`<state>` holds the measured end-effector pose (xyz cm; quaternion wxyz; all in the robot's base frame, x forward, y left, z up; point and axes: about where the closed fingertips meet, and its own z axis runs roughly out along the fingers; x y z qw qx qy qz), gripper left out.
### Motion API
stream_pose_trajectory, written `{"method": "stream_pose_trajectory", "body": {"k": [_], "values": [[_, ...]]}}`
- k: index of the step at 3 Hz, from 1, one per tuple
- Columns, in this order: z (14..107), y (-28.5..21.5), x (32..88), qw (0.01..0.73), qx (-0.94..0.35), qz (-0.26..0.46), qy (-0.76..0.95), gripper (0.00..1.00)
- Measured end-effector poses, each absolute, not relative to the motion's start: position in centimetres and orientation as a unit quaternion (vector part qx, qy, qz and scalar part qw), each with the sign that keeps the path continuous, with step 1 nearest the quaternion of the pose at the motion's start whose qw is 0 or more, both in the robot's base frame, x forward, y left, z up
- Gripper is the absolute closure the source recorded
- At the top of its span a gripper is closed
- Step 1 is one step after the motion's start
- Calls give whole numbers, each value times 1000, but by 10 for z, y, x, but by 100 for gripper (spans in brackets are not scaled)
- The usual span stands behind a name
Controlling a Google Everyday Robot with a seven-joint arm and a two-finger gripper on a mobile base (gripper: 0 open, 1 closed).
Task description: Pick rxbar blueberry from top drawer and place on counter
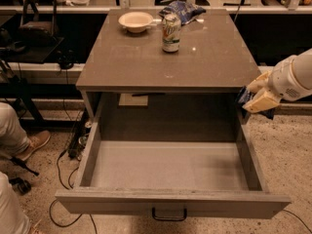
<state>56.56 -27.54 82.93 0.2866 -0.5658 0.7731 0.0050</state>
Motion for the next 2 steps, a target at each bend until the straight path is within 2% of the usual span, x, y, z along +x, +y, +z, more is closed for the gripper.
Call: {"method": "stream_pose_trajectory", "body": {"k": [1, 2], "values": [[838, -257, 583, 307, -582, 19, 753, 100], [853, -226, 624, 331, -610, 26, 720, 100]]}}
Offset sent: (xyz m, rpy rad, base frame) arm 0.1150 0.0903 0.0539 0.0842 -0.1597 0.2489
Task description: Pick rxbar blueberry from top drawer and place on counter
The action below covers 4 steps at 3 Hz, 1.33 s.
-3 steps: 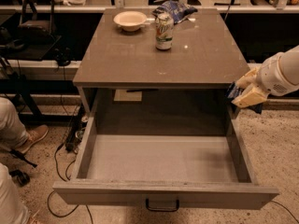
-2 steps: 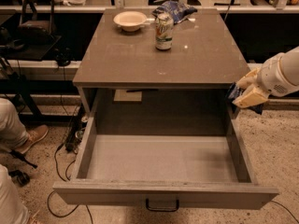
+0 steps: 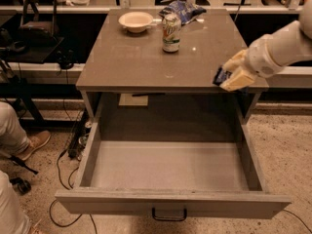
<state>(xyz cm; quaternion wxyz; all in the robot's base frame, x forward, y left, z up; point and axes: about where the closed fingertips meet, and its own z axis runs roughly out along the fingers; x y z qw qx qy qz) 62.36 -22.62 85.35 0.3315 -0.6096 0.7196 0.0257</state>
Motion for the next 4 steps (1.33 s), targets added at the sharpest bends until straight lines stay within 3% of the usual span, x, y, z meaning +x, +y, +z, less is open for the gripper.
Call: {"method": "stream_pose_trajectory", "body": {"k": [1, 4], "values": [[864, -199, 666, 349, -620, 28, 703, 82], [862, -175, 743, 369, -605, 16, 705, 13]]}}
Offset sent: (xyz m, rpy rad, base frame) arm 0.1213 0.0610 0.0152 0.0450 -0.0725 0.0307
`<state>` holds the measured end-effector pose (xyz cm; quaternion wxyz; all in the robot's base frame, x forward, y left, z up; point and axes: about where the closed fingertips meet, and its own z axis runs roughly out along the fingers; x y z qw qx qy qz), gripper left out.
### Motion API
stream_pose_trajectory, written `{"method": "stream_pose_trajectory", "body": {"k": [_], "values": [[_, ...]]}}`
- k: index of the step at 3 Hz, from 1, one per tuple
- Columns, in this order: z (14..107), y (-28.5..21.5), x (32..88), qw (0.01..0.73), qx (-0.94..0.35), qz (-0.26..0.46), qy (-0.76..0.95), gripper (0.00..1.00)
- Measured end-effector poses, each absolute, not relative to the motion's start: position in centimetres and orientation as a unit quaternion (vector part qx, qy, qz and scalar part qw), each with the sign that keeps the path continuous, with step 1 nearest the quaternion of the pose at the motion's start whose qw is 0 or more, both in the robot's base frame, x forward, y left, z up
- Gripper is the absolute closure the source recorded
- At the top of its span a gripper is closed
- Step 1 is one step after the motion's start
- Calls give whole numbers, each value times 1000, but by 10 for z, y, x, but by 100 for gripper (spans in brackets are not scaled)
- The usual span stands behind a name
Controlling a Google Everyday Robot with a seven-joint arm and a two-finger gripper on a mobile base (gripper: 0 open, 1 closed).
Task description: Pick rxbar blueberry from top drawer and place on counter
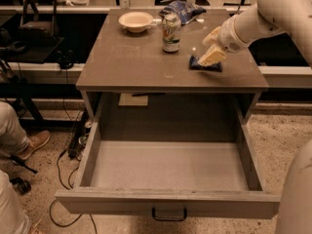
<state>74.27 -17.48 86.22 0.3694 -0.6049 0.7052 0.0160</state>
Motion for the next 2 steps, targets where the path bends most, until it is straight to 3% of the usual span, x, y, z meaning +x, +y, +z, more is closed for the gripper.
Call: {"method": "stream_pose_trajectory", "body": {"k": [1, 2], "values": [[867, -185, 753, 376, -594, 5, 712, 0], [875, -217, 754, 368, -574, -4, 732, 0]]}}
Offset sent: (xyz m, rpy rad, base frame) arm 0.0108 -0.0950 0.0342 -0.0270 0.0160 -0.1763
